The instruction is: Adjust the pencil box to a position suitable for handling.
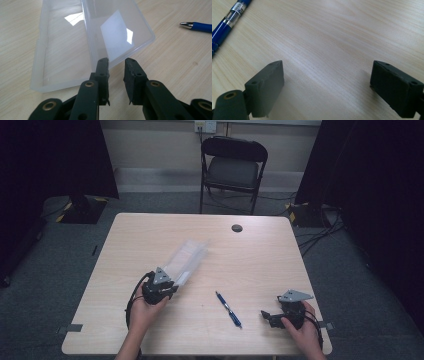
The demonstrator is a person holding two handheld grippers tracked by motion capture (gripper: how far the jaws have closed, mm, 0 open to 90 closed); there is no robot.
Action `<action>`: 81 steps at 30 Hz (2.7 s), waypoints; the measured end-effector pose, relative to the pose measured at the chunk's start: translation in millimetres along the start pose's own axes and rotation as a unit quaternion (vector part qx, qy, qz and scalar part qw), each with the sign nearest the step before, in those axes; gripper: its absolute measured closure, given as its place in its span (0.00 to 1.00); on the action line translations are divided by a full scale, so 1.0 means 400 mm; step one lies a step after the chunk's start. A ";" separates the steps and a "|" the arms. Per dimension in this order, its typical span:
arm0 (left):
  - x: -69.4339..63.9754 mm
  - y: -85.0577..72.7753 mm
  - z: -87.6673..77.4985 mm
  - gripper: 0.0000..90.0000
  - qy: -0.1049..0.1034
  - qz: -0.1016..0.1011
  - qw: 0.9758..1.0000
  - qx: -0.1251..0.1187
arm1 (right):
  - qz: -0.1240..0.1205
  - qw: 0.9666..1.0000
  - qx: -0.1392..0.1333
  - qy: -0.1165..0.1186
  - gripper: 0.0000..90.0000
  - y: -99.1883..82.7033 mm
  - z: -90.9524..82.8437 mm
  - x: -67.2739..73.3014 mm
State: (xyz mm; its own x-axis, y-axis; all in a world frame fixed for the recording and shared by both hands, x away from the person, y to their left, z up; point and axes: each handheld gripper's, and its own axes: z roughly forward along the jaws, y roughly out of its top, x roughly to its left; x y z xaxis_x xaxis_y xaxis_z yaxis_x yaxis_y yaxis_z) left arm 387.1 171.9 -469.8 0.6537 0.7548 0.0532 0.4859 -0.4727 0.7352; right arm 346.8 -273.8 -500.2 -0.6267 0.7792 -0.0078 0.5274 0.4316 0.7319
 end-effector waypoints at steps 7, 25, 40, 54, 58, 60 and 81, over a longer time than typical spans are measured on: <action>-0.010 0.010 0.014 0.83 -0.010 -0.005 1.000 -0.004 | 0.000 1.000 0.000 0.000 0.12 0.000 0.000 0.000; -0.058 0.069 0.062 0.82 -0.025 0.005 1.000 -0.006 | 0.000 1.000 0.000 -0.001 0.12 0.000 0.000 0.000; -0.040 0.032 0.033 0.44 -0.011 -0.015 1.000 0.010 | 0.000 1.000 0.000 0.000 0.12 0.000 0.000 0.000; 0.054 -0.017 -0.023 0.43 0.038 -0.088 0.995 -0.011 | 0.000 1.000 0.000 0.000 0.12 0.000 0.000 0.000; 0.070 -0.012 -0.003 0.52 0.047 -0.087 0.995 -0.002 | 0.000 1.000 0.000 0.000 0.12 0.000 0.000 0.000; 0.074 -0.010 0.003 0.57 0.047 -0.090 0.995 -0.001 | 0.000 1.000 0.000 0.000 0.12 0.000 0.000 0.000; 0.116 0.012 0.067 0.68 0.059 -0.116 0.991 0.033 | 0.000 1.000 0.000 -0.001 0.12 0.000 0.000 0.000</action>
State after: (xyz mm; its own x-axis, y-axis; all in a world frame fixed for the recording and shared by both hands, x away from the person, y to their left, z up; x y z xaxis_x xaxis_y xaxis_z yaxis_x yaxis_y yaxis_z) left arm 435.2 192.4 -481.8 0.4497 0.8927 -0.0300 0.6548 -0.3067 0.6908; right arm 346.7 -273.8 -500.1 -0.6260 0.7797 -0.0093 0.5274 0.4322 0.7315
